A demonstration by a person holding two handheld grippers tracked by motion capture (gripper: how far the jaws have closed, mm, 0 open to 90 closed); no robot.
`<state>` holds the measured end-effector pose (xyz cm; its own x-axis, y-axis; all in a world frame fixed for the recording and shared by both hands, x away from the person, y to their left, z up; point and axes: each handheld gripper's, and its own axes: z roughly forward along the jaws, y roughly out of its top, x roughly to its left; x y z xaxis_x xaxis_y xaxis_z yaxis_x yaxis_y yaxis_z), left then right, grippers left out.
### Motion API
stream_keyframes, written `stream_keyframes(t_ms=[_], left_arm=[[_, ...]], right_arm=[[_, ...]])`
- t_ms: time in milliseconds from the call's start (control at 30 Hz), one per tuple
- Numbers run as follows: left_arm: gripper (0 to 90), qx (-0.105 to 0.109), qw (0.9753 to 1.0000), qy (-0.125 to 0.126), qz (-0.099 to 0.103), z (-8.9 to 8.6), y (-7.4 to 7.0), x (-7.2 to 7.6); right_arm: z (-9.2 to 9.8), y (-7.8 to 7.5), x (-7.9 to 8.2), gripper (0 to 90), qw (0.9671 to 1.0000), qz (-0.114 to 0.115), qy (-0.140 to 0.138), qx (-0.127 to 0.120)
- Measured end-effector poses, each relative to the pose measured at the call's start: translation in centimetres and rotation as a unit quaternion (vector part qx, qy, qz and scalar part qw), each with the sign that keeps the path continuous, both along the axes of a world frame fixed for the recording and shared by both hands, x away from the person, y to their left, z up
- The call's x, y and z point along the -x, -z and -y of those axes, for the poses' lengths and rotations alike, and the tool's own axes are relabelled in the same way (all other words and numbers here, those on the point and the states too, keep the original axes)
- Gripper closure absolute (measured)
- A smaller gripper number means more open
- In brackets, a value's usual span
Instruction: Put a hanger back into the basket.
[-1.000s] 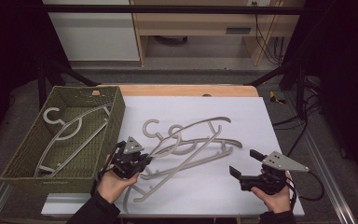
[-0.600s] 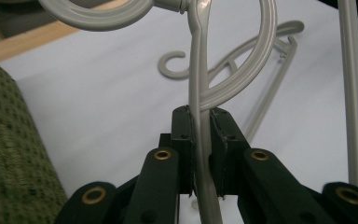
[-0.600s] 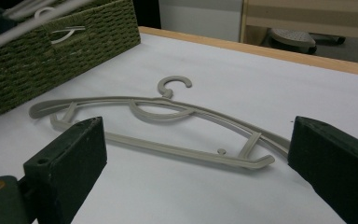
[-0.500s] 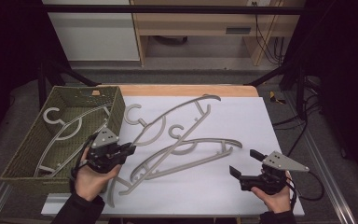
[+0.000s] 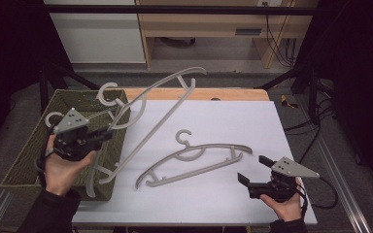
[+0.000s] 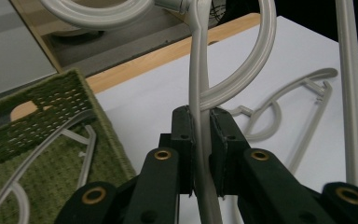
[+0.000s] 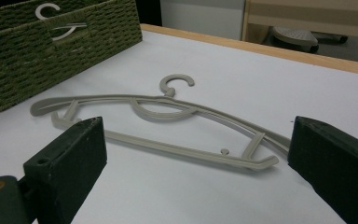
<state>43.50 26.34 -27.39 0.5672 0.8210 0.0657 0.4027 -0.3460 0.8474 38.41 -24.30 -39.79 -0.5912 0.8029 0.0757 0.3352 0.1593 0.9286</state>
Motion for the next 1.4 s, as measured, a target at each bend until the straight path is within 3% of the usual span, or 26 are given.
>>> stream_keyframes(t_ms=[200,333,533,700,1000,1400], left_arm=[[80.6,-0.005,0.9999,-0.013,-0.004,-2.1,-1.1,-1.6],[80.6,-0.023,0.9995,-0.020,0.001,-3.3,-1.6,-2.7],[80.6,-0.032,0.9990,-0.031,0.003,-5.2,-1.6,-4.2],[80.6,-0.056,0.9976,-0.040,-0.001,-7.1,-1.4,-5.0],[80.6,-0.070,0.9963,-0.049,-0.008,-10.5,-0.1,-5.9],[80.6,-0.083,0.9926,-0.083,-0.030,-14.9,2.9,-6.1]], right_arm=[[0.0,-0.1,0.0,4.6,1.0000,0.000,0.000,0.000],[0.0,-0.1,0.0,4.5,1.0000,0.000,0.000,-0.001],[0.1,-0.2,0.1,4.3,1.0000,0.001,0.000,-0.001],[0.2,-0.1,0.0,4.3,1.0000,-0.001,0.002,-0.002],[0.1,-0.1,0.0,4.3,1.0000,-0.001,0.001,-0.001],[0.0,0.2,-0.2,4.3,1.0000,-0.007,0.000,0.002]])
